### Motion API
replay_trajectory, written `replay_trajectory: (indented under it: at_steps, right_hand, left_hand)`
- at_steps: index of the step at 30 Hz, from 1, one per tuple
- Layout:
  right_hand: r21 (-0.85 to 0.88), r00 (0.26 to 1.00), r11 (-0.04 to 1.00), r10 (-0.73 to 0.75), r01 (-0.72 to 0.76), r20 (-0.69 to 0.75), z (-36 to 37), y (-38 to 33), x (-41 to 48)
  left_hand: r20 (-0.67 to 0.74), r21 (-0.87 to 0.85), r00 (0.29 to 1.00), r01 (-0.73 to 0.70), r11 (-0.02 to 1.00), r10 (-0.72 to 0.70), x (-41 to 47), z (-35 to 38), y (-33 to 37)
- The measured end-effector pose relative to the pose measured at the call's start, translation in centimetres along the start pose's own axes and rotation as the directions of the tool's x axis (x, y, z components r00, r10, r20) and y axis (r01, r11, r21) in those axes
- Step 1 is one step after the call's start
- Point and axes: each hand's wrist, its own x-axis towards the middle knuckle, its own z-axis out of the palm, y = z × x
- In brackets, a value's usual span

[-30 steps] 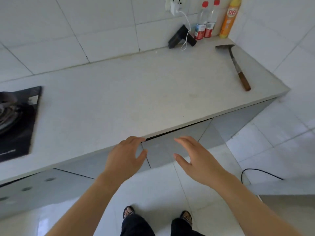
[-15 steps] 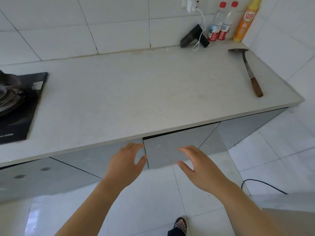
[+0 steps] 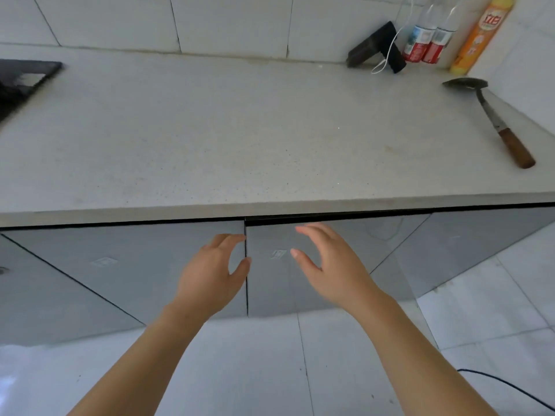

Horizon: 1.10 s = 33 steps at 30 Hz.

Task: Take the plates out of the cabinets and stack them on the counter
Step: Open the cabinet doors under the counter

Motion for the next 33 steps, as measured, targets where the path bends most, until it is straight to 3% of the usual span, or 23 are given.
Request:
replay_trajectory:
  at_steps: [4, 7, 11, 13, 16, 22, 33]
  right_hand:
    - [-0.083, 0.990, 0.990, -0.116, 0.110, -0.077, 4.3, 3.8, 0.9]
    - [-0.187, 0.951, 0.963, -0.231, 0.193, -0.207, 7.3, 6.3, 1.8]
    - [-0.379, 0.779, 0.882, -0.441, 0.281, -0.447, 10.1, 8.6, 3.4]
    - [-0.418, 0.708, 0.861, -0.487, 0.291, -0.511, 11.0, 9.2, 4.3]
    - [-0.428, 0.666, 0.856, -0.501, 0.289, -0.553, 11.6, 9.5, 5.2]
    - [-0.393, 0.661, 0.881, -0.460, 0.261, -0.592, 11.8, 9.7, 6.0]
    - [-0.333, 0.631, 0.898, -0.440, 0.288, -0.639, 12.4, 9.9, 6.4]
  left_hand:
    - [-0.181, 0.123, 0.973, -0.124, 0.985, 0.145, 1.4, 4.7, -2.8]
    - [-0.338, 0.321, 0.878, -0.229, 0.919, 0.337, 2.5, 7.1, -4.9]
    - [-0.433, 0.520, 0.754, -0.238, 0.821, 0.493, 3.5, 9.2, -7.4]
    - [-0.458, 0.551, 0.747, -0.187, 0.813, 0.482, 3.9, 9.3, -8.3]
    - [-0.476, 0.540, 0.778, -0.111, 0.834, 0.411, 4.4, 8.9, -9.2]
    - [-0.481, 0.541, 0.772, -0.111, 0.834, 0.416, 5.0, 7.9, -9.5]
    - [-0.575, 0.471, 0.684, -0.172, 0.865, 0.449, 6.3, 9.3, -9.9]
